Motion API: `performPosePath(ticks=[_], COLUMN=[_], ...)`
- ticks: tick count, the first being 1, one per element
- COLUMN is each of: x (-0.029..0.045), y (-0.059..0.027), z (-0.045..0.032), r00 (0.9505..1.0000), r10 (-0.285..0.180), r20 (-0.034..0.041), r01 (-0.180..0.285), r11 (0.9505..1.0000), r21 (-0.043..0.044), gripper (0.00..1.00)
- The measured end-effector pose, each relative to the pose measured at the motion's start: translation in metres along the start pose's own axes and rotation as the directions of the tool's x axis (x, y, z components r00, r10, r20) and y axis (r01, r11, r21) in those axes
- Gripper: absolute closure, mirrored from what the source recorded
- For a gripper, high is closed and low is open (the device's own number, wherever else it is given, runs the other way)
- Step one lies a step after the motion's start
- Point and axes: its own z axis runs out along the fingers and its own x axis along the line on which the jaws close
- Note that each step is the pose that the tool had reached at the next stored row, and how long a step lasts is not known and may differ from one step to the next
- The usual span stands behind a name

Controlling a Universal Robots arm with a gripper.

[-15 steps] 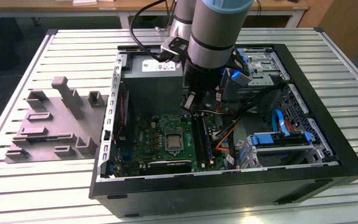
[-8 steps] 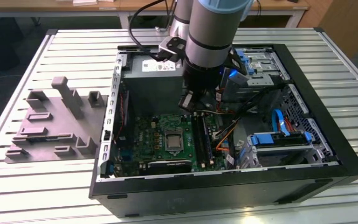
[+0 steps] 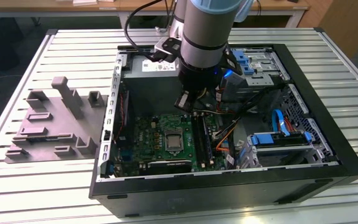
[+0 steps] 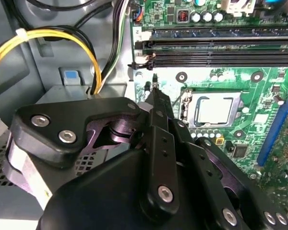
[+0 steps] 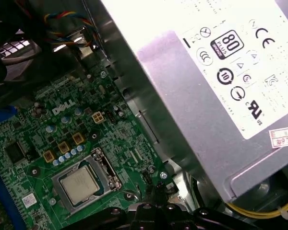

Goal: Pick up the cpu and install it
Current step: 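Install the first cpu locking lever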

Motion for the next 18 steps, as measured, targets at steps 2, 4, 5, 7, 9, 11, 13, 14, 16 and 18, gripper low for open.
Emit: performPosePath(ticks=[2, 4, 5, 7, 9, 11, 13, 14, 16, 18], x=[0.0002, 0.0014, 0.0027, 0.0062, 0.0101, 0.0135, 0.0146, 0.0146, 0.0147, 0.0147], y=[-0.0001, -0.0005, -0.0011, -0.0026, -0.0045, -0.0063, -0.0069, -0.0069, -0.007, -0.007], z=[0.0002, 0.0003, 0.0003, 0.0001, -0.0001, -0.0003, -0.0004, -0.0004, -0.0004, -0.0005], r00=[0.9999, 0.9996, 0.9995, 0.9995, 0.9994, 0.9993, 0.9993, 0.9993, 0.9993, 0.9993], r10=[-0.016, -0.027, -0.03, -0.033, -0.036, -0.037, -0.037, -0.037, -0.038, -0.038], r20=[-0.0024, -0.0031, -0.0033, -0.0037, -0.0039, -0.004, -0.0041, -0.0042, -0.0043, -0.0043], r01=[0.016, 0.027, 0.03, 0.033, 0.036, 0.037, 0.037, 0.037, 0.038, 0.038], r11=[0.9999, 0.9996, 0.9996, 0.9995, 0.9994, 0.9993, 0.9993, 0.9993, 0.9993, 0.9993], r21=[0.0002, -0.0002, -0.0002, -0.0002, -0.0002, -0.0002, -0.0001, -0.0001, -0.0001, -0.0001], gripper=[0.89, 0.89, 0.89, 0.89, 0.89, 0.89, 0.89, 0.89, 0.89, 0.89])
